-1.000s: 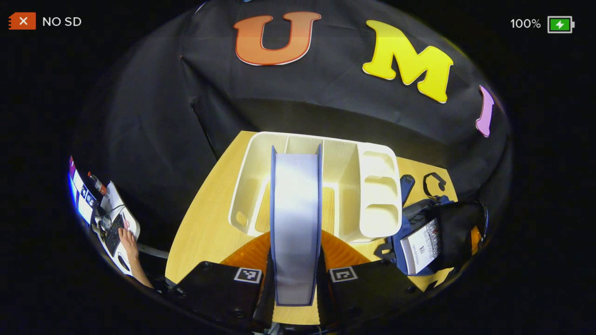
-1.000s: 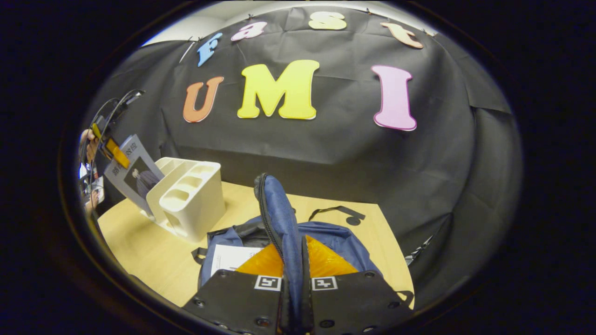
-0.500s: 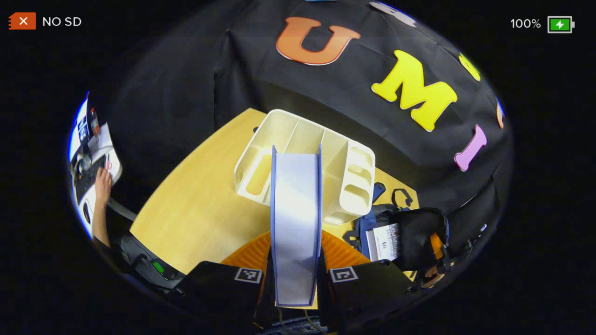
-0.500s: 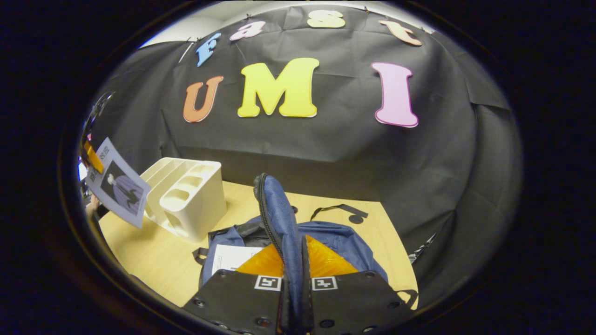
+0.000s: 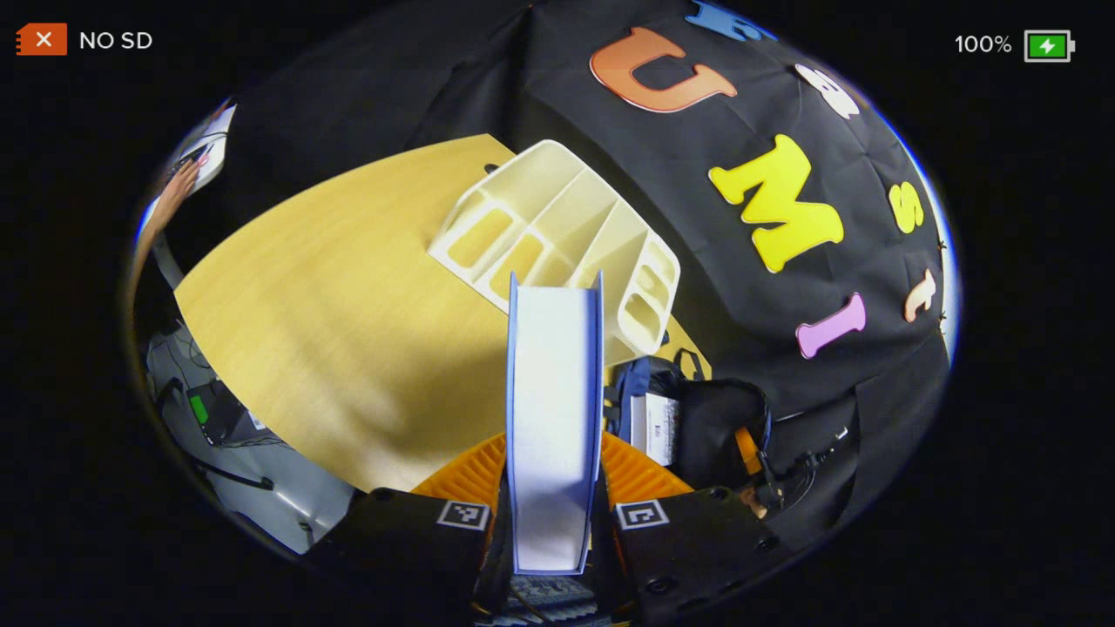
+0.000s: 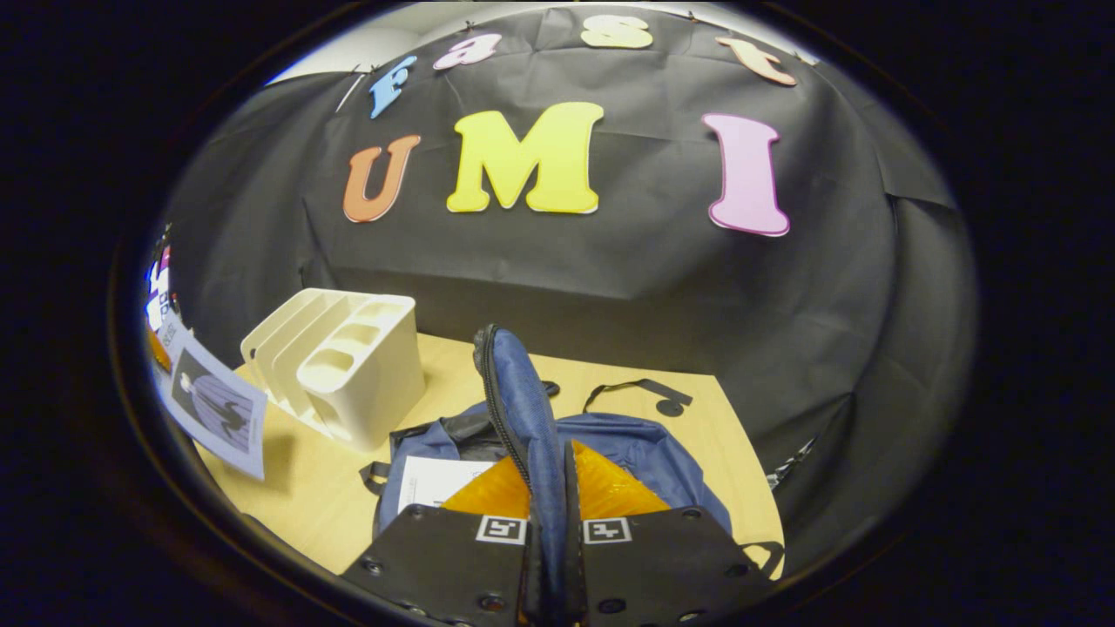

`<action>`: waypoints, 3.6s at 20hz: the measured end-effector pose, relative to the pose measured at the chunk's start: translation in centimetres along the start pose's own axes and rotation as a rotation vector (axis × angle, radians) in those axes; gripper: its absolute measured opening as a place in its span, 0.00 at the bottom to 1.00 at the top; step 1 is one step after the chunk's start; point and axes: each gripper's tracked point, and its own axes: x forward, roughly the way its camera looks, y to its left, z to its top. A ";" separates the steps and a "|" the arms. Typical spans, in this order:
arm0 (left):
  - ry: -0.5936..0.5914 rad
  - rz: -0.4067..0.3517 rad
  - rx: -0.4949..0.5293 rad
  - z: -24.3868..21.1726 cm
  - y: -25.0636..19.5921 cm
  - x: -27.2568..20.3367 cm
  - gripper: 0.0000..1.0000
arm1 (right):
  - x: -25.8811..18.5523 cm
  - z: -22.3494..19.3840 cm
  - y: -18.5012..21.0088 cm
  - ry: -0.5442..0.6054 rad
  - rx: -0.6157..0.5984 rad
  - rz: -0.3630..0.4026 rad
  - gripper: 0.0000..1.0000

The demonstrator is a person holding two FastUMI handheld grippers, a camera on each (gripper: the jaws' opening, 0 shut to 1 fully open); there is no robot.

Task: Open the schoolbag, grab two books from the bookshelf and put them into the schoolbag.

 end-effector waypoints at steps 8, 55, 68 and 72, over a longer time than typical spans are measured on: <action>0.151 -0.276 0.051 -4.9 -7.9 2.8 0.39 | -0.3 0.4 -0.4 0.003 -0.002 -0.024 0.09; 0.280 -0.419 -0.020 -17.5 -25.2 30.4 0.42 | -4.4 2.3 2.9 -0.132 0.124 0.129 0.09; 0.122 -0.259 0.339 -14.3 -23.1 30.6 0.80 | -3.1 1.4 -0.5 -0.109 0.174 0.033 0.09; 0.089 -0.246 0.315 -12.7 -20.5 27.8 0.81 | -3.1 1.0 0.1 -0.104 0.160 0.015 0.09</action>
